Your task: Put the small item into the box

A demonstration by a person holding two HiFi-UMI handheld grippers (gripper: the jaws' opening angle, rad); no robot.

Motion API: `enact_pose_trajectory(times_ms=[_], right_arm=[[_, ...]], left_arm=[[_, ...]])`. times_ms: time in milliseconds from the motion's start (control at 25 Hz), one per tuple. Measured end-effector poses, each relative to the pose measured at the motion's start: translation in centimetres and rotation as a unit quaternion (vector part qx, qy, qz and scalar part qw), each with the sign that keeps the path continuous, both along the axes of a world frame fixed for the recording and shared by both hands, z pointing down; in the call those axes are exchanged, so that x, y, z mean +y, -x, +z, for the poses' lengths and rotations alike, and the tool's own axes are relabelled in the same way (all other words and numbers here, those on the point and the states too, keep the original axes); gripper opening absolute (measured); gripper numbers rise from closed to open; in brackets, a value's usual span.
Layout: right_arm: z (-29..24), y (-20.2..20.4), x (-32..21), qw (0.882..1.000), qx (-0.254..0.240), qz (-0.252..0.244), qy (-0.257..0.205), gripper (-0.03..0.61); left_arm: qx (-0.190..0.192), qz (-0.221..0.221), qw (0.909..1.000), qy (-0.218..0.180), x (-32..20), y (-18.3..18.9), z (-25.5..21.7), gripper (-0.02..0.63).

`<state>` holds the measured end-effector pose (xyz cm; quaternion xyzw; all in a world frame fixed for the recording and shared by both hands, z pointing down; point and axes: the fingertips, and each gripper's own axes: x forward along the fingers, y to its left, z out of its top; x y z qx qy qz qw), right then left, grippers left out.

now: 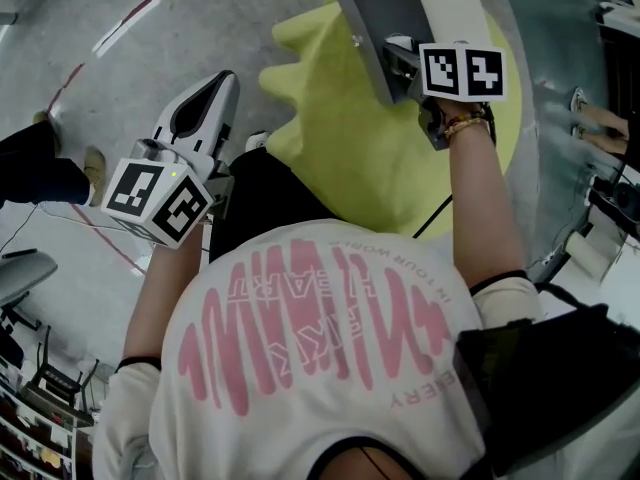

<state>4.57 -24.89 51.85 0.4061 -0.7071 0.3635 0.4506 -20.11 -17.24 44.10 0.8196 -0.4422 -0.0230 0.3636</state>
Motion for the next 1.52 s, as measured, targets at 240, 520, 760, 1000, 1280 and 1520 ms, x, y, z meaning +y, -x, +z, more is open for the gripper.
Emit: enact_pose_trajectory(times_ms=[240,520,760,1000,1280,1520], right_arm=[[0.1,-0.1,-0.2,1.0,0.001,0.007,0.003,0.169],[0.7,-0.4,-0.5,0.999,0.015,0.019,0.022,0.169],[1.0,-0.4,-0.4,0.999,0.03,0.022,0.032,0.169],[1.2,-0.6,-0.5,0.999,0.035,0.021,0.034,0.17],[1.4,-0.6,-0.4,0.998,0.05,0.011,0.039,0.172],[1.9,-0.5,0.0,0.997,0.065,0.0,0.045,0.173]], left_arm=[[0.0,-0.002,1.0,0.003,0.1,0.2,0.2,0.006],[0.002,-0.007,1.0,0.001,0.0,0.4,0.3,0.006],[0.006,-0.015,0.9998,0.007,0.4,1.0,0.5,0.006],[0.003,-0.02,0.9998,0.005,0.3,1.4,0.5,0.006],[0.002,-0.02,0.9998,0.007,0.5,1.5,0.6,0.006],[0.001,-0.024,0.9996,0.01,0.9,2.2,1.0,0.006]])
